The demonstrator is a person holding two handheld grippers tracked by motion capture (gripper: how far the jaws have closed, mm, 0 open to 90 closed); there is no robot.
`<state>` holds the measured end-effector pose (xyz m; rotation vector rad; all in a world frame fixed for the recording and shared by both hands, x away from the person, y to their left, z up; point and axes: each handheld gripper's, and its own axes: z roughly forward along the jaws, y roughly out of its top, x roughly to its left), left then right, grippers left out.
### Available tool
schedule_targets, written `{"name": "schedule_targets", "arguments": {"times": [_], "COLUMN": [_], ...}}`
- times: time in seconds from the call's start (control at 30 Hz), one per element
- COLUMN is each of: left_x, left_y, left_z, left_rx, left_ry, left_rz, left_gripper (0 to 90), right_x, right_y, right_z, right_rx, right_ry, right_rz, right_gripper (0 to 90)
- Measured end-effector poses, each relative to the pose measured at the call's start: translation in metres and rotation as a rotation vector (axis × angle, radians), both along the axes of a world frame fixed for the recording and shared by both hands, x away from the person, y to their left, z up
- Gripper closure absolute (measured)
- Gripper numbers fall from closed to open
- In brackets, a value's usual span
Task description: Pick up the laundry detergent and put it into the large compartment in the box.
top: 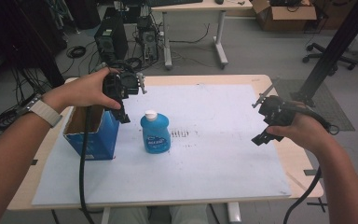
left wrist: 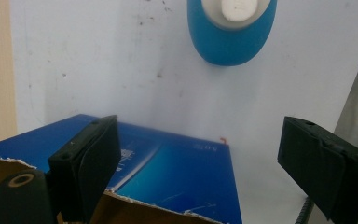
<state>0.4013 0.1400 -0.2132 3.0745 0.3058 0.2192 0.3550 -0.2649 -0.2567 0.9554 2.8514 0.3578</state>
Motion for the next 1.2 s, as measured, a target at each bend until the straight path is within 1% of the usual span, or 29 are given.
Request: {"name": "schedule_targets", "arguments": {"times": [0.1, 0.2, 0.4, 0.57, 0.63, 0.77, 0.97, 1.1, 1.2], "left_x": [-0.001, -0.001, -0.001, -0.002, -0.002, -0.003, -0.005, -0.004, -0.003], "left_y": [0.000, 0.000, -0.002, -0.005, -0.006, -0.007, -0.011, -0.014, -0.019], "left_z": [0.001, 0.002, 0.007, 0.008, 0.009, 0.012, 0.017, 0.019, 0.019], "left_rx": [-0.004, -0.011, -0.026, -0.022, -0.024, -0.036, -0.039, -0.053, -0.062], "left_ry": [0.006, 0.004, -0.002, 0.001, -0.002, -0.012, -0.015, -0.024, -0.018], "left_rz": [0.000, -0.004, -0.012, -0.022, -0.022, -0.028, -0.040, -0.044, -0.039], "left_gripper": [10.9, 9.2, 8.9, 8.6, 8.4, 8.3, 8.1, 7.7, 6.7], "right_x": [0.000, 0.001, 0.000, -0.002, -0.002, -0.003, -0.003, -0.003, -0.003], "right_y": [0.000, 0.001, 0.000, -0.003, -0.004, -0.003, -0.003, -0.002, -0.002], "right_z": [0.001, 0.001, 0.001, 0.000, 0.001, 0.002, 0.002, 0.001, 0.003], "right_rx": [0.000, 0.000, -0.001, 0.001, 0.003, 0.000, 0.004, 0.002, 0.003], "right_ry": [-0.001, -0.004, -0.005, -0.006, -0.008, -0.010, -0.010, -0.007, -0.011], "right_rz": [0.003, 0.006, 0.006, 0.000, -0.008, -0.001, -0.002, 0.001, 0.001], "right_gripper": [11.0, 11.0, 11.0, 11.0, 11.0, 11.0, 11.0, 11.0, 11.1]}}
